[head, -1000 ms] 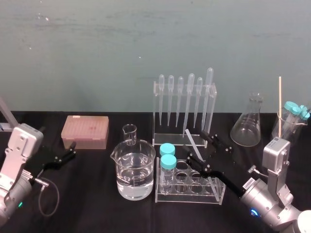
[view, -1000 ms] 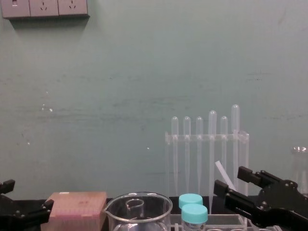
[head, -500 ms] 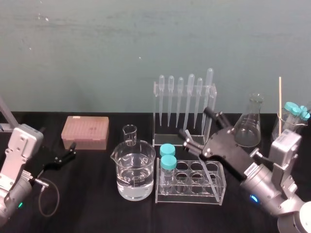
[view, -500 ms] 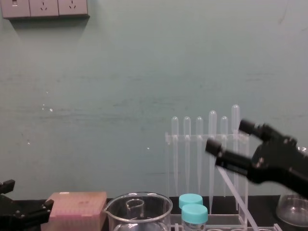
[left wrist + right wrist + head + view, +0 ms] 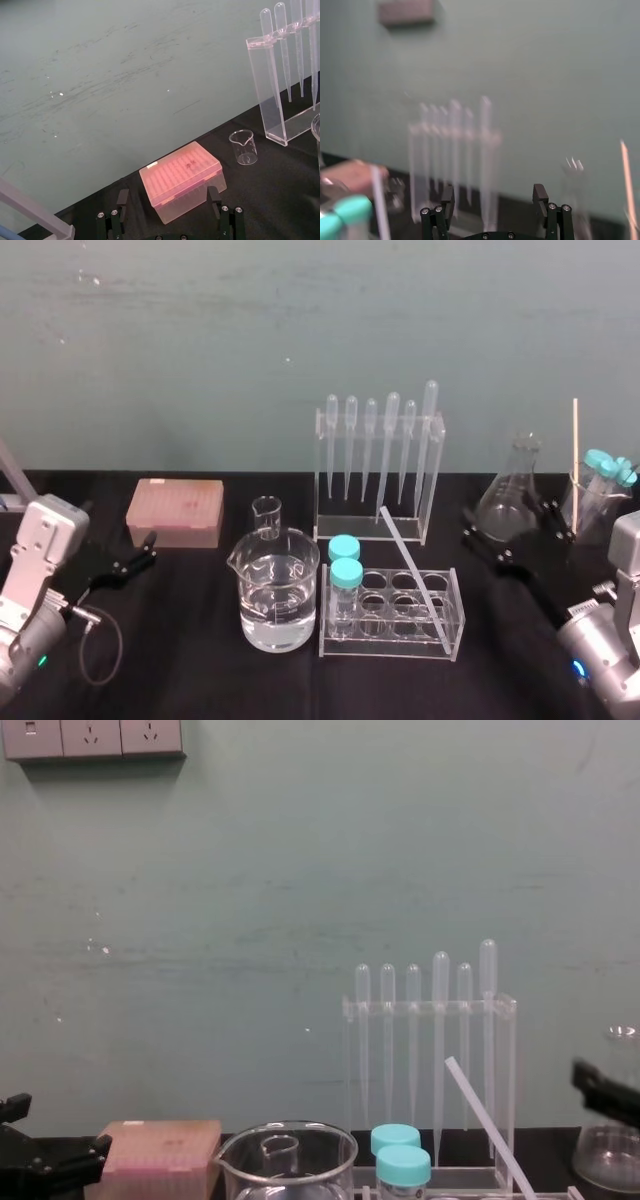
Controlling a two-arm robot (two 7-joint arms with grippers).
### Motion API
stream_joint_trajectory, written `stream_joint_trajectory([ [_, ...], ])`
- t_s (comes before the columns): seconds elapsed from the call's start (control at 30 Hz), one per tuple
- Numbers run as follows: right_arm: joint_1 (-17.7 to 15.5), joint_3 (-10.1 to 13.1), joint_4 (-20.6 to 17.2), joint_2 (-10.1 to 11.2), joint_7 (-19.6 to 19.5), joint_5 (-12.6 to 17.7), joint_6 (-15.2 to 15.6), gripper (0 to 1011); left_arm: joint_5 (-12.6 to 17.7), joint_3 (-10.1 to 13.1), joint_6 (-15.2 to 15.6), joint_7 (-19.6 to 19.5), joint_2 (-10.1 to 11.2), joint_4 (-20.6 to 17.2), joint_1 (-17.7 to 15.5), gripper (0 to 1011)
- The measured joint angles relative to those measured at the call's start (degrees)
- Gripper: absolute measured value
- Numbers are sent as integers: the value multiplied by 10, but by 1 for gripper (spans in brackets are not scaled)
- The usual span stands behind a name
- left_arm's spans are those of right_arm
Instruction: Pick up the stirring rod with one hand, then place it down.
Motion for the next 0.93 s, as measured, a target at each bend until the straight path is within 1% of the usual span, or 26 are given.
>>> stream_joint_trajectory([
  [0.03, -3, 3, -1, -1, -4, 0, 10, 1000, 0, 0, 0, 0, 0, 0, 0, 1000],
  [0.07, -11, 8, -3, -1, -13, 0, 39, 1000, 0, 0, 0, 0, 0, 0, 0, 1000],
  [0.13, -16, 13, -4, -2, -18, 1, 68, 1000, 0, 0, 0, 0, 0, 0, 0, 1000],
  [0.17, -18, 16, -3, -3, -21, 1, 93, 1000, 0, 0, 0, 0, 0, 0, 0, 1000],
  [0.23, -19, 18, -1, -4, -24, 2, 118, 1000, 0, 0, 0, 0, 0, 0, 0, 1000],
  [0.33, -18, 18, 3, -6, -24, 0, 133, 1000, 0, 0, 0, 0, 0, 0, 0, 1000],
  [0.93, -17, 17, 2, -5, -23, 2, 123, 1000, 0, 0, 0, 0, 0, 0, 0, 1000],
])
